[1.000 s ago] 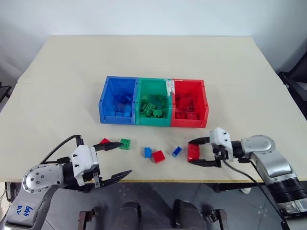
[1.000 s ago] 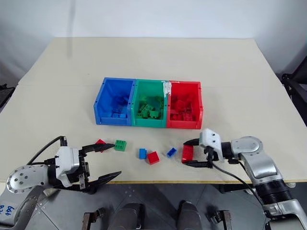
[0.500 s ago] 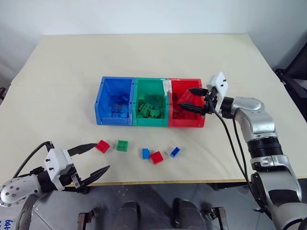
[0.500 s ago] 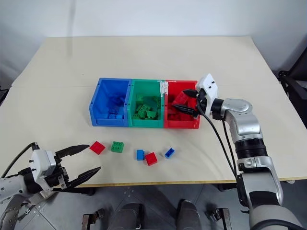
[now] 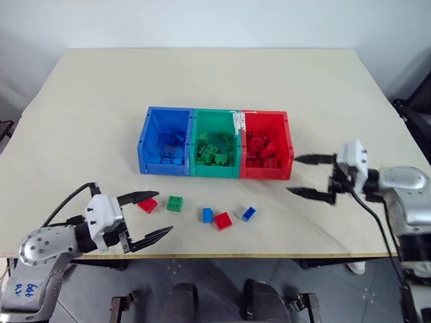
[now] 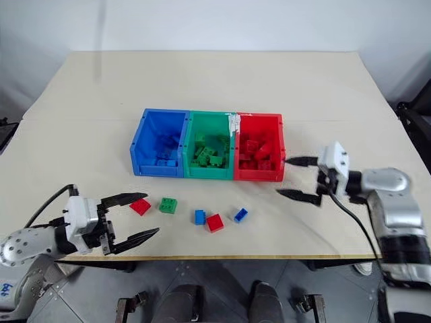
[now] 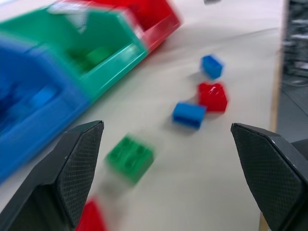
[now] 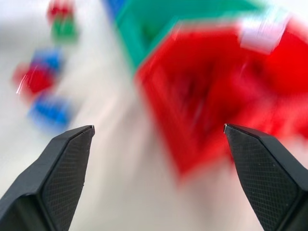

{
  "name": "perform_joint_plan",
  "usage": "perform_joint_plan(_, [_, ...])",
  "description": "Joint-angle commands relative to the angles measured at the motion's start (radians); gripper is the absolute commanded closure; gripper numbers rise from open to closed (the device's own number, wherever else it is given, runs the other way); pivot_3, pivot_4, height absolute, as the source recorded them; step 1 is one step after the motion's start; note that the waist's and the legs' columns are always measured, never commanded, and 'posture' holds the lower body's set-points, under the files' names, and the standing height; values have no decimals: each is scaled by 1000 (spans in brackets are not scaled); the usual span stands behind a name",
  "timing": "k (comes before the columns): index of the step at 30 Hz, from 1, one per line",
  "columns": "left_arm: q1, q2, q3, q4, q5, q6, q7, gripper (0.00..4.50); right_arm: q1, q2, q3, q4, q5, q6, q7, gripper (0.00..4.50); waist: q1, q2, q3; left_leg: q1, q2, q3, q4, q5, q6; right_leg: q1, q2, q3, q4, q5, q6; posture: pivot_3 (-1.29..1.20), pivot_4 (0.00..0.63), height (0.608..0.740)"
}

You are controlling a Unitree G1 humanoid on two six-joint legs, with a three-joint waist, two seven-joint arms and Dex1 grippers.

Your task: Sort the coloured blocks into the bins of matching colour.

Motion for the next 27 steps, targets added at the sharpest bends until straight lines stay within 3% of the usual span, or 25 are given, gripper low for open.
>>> perform_joint_plan(1, [-55, -5, -50, 10, 12, -17, -17, 0, 49, -59, -54, 14, -15, -123, 54, 13, -7, 0, 0, 1, 0, 2, 0, 0, 0, 0, 0, 0, 0, 0, 0, 0, 150, 740])
perform_joint_plan(5, [-91, -14, -83, 26, 3, -19, -40, 0, 47, -47, -23, 32, -21, -173, 79, 13, -27, 0, 0, 4, 2, 6, -1, 0, 0, 1, 0, 0, 0, 0, 0, 0, 150, 740])
perform_joint_plan(10, [-57, -8, -56, 52, 14, -49, -43, 0, -37, 27, 105, -34, -25, -139, 119, 13, -34, 0, 0, 6, 4, 7, 0, 0, 0, 1, 0, 0, 1, 0, 0, 0, 150, 740])
perform_joint_plan(17, [119, 0, 65, -12, 0, -53, -11, 0, -230, 202, 341, 40, -136, -124, 138, 13, -5, 0, 0, 4, 3, 5, 1, 0, -1, 0, 0, 0, 0, 0, 0, 0, 150, 740])
perform_joint_plan(19, [175, -10, 99, -55, -6, -48, 9, 0, -264, 236, 392, 95, -173, -149, 160, 13, -27, -1, -1, 4, 3, 7, 1, -1, -1, 0, 0, 0, 0, 1, 0, 0, 150, 740])
perform_joint_plan(22, [227, -20, 127, -97, -18, -38, 35, 0, -286, 272, 417, 156, -200, -191, 157, 603, -21, 0, 0, 3, 4, 7, 0, -2, -1, -2, 0, 0, 1, 1, 0, 0, 150, 740])
perform_joint_plan(27, [259, -26, 142, -121, -24, -34, 54, 0, -292, 322, 437, 182, -210, -204, 142, 2302, -23, 0, 0, 2, 3, 7, 1, -2, -1, -2, 0, 0, 1, 1, 0, 0, 150, 740])
